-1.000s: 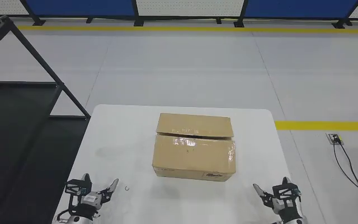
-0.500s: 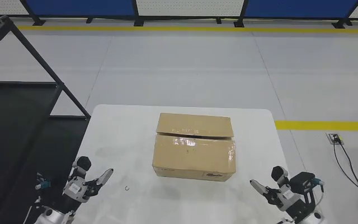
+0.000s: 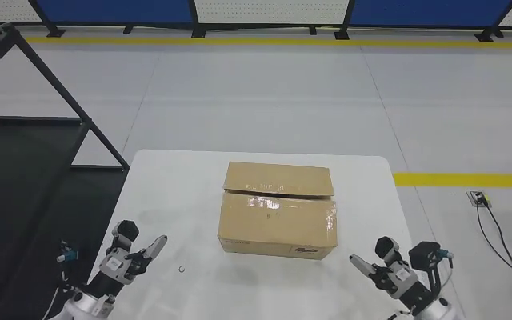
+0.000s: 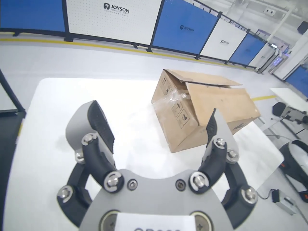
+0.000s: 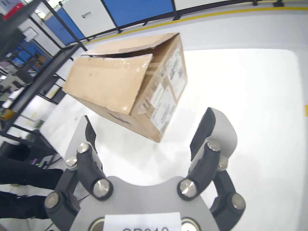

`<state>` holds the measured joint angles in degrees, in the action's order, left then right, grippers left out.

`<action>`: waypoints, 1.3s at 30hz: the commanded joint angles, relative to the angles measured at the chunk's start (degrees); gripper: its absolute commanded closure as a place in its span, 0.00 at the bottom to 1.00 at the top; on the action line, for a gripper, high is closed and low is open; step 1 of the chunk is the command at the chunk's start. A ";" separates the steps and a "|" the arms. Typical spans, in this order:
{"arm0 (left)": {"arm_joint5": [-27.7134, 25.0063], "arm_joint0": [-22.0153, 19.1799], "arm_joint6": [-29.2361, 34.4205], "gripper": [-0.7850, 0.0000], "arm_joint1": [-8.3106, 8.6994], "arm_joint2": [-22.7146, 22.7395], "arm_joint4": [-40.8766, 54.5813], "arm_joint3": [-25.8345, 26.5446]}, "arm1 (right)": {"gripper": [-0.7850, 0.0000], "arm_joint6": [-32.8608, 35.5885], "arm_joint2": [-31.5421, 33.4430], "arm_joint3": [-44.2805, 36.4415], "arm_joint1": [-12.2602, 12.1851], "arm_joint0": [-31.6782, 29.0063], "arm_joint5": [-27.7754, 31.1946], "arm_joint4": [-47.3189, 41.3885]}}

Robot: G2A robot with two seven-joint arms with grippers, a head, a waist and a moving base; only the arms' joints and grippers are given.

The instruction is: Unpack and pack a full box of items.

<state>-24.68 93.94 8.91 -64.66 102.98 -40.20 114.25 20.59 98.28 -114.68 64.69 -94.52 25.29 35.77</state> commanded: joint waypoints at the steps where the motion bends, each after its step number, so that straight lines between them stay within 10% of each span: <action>1: 0.43 -2.54 2.87 0.00 0.14 -0.35 2.37 -0.32 | 0.00 4.34 -0.51 1.29 -0.24 3.45 1.21 -4.79; 11: 3.40 -11.88 15.65 0.00 0.79 -3.81 7.78 -0.79 | 0.00 25.44 -3.62 11.25 -1.65 19.92 0.10 -24.54; 39: 8.23 -22.23 21.39 0.00 1.02 -9.85 13.44 -7.11 | 0.00 31.91 -12.98 29.89 -1.46 36.25 1.93 -39.81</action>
<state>-16.42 71.78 30.25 -63.66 93.17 -26.75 107.29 51.82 85.36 -85.27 63.27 -58.62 26.76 -3.13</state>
